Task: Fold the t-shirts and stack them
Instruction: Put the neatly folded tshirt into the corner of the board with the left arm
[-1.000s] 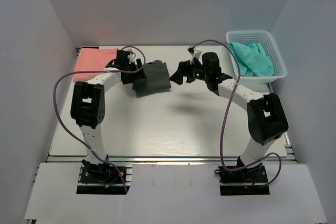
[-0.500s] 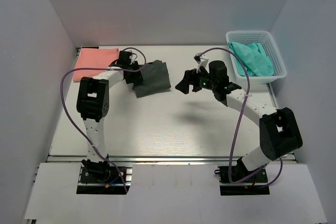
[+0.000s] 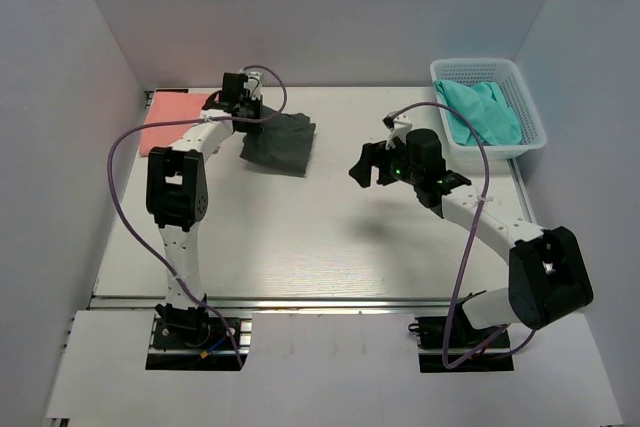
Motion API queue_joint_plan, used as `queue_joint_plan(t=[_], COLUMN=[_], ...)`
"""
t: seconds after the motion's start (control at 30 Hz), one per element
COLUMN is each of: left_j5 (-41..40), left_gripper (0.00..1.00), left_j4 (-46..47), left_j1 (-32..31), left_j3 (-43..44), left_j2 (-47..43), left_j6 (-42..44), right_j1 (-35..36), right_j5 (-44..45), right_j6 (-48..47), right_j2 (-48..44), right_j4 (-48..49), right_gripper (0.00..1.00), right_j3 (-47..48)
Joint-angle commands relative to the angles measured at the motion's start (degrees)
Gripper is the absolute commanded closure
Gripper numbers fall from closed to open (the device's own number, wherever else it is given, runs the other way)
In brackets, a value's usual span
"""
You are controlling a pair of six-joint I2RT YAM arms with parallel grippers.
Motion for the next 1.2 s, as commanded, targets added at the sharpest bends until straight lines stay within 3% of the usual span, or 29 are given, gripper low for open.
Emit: queue_joint_plan(t=[0.0, 0.37, 0.63, 0.9, 1.07, 1.17], left_j5=[-2.0, -13.2, -11.3, -6.9, -0.8, -3.0], left_gripper=[1.0, 1.0, 1.0, 1.0, 1.0, 1.0], left_j4=[-4.2, -11.7, -12.4, -10.5, -9.1, -11.1], left_j1=[0.9, 5.0, 11.1, 17.5, 20.8, 22.0], left_j3=[4.2, 16.8, 22.7, 23.2, 25.4, 29.5], left_j2=[-5.4, -7.8, -6.0, -3.9, 2.3, 7.9], left_j6=[11.3, 21.9, 24.9, 24.9, 24.4, 23.0], right_j1=[-0.2, -0.1, -0.1, 0.0, 0.0, 0.1], right_j5=[6.3, 9.9, 10.7, 10.2, 10.2, 10.8], right_j6=[-2.1, -2.6, -2.9, -2.6, -2.9, -2.9], right_j2=[-2.6, -2.3, -0.9, 1.8, 3.5, 4.4], right_j4=[0.6, -0.2, -2.6, -4.2, -4.9, -5.9], right_gripper=[0.1, 0.1, 0.1, 0.1, 0.1, 0.1], right_j3=[-0.4, -0.2, 1.3, 3.4, 5.3, 6.7])
